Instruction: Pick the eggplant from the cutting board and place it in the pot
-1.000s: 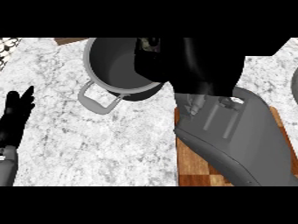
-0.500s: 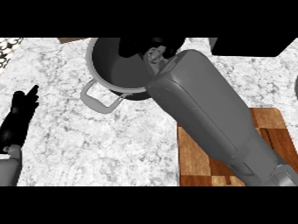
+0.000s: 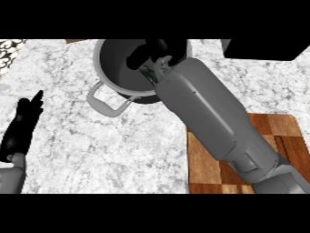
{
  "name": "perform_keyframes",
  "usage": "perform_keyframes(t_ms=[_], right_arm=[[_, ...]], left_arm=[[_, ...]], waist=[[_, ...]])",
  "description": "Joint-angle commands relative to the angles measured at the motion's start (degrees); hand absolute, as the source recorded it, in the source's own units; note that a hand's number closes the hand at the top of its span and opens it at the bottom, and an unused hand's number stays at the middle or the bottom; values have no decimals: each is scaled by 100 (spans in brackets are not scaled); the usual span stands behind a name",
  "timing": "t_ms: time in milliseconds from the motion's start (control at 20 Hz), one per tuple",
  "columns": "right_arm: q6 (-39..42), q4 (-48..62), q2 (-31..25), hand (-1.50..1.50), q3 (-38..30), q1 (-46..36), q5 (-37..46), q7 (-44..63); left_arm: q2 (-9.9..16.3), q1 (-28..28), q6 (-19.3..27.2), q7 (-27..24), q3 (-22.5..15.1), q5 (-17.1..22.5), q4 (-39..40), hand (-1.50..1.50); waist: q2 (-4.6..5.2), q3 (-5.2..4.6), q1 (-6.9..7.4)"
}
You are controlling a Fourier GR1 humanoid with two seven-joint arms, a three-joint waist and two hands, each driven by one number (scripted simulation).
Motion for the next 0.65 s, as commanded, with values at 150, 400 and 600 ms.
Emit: perform_keyframes(t_ms=[150, 400, 600], right_arm=[[-1876, 267, 4, -150, -354, 91, -678, -884], [-2893, 66, 4, -150, -709, 459, -714, -1525], [-2808, -569, -138, -150, -910, 735, -698, -1462]], left_arm=[[136, 185, -207, 7, 106, 133, -195, 0], [53, 206, -109, 301, 146, 139, -396, 0], [298, 122, -250, -26, 507, 239, 140, 0]], waist=[[-4, 5, 1], [-35, 9, -149], [-69, 3, -325]])
